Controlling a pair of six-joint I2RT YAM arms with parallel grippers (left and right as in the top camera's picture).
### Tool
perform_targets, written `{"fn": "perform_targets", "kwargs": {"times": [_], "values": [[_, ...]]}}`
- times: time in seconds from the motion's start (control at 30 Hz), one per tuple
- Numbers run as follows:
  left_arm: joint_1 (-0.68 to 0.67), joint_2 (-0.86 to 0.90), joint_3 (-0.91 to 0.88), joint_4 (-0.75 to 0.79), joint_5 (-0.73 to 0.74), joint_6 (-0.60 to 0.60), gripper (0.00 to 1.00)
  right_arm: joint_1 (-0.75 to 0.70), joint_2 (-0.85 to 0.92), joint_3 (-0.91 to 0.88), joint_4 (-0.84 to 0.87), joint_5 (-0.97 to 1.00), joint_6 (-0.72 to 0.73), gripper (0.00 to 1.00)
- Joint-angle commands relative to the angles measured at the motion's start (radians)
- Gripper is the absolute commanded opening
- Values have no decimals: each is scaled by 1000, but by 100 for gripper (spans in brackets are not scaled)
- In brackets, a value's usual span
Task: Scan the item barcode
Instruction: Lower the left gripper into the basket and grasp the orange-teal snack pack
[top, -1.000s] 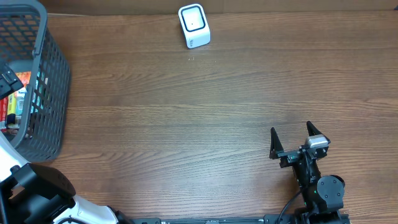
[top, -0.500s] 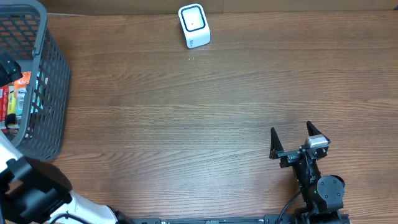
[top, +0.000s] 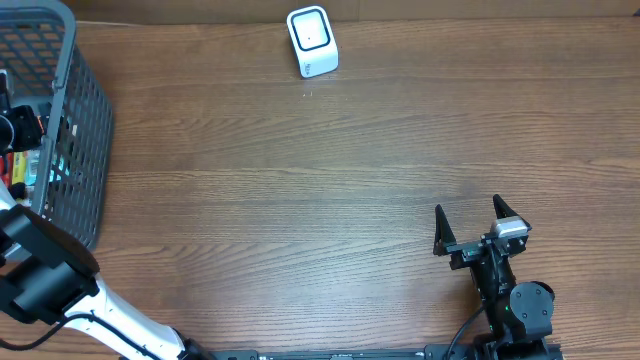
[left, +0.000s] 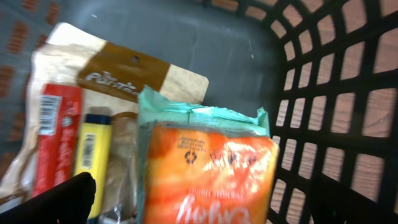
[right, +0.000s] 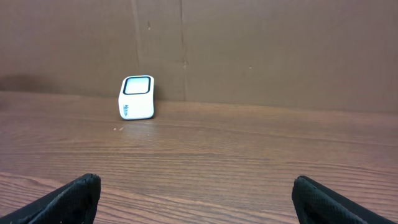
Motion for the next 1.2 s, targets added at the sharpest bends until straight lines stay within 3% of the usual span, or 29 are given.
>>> {"fn": "perform_targets", "kwargs": {"times": [0.0,0.43,0.8,0.9,1.03,1.17], "values": [[7,44,14,-4,29,49,100,-6,-9,-10,6,9,-5,100],[2,110,5,-42,-5,49,100,-6,-9,-10,6,10,-5,100],[1,110,-87,19,-31,49,100,-6,-9,-10,6,9,-5,100],[1,110,-89,23,-31,49,89,-6,-9,-10,6,10,-5,100],[1,110,-89,24,-31,49,63,-6,-9,-10,6,9,-5,100],[1,108,-82,23,-31,49,53,-6,-9,-10,6,10,-5,100]]}}
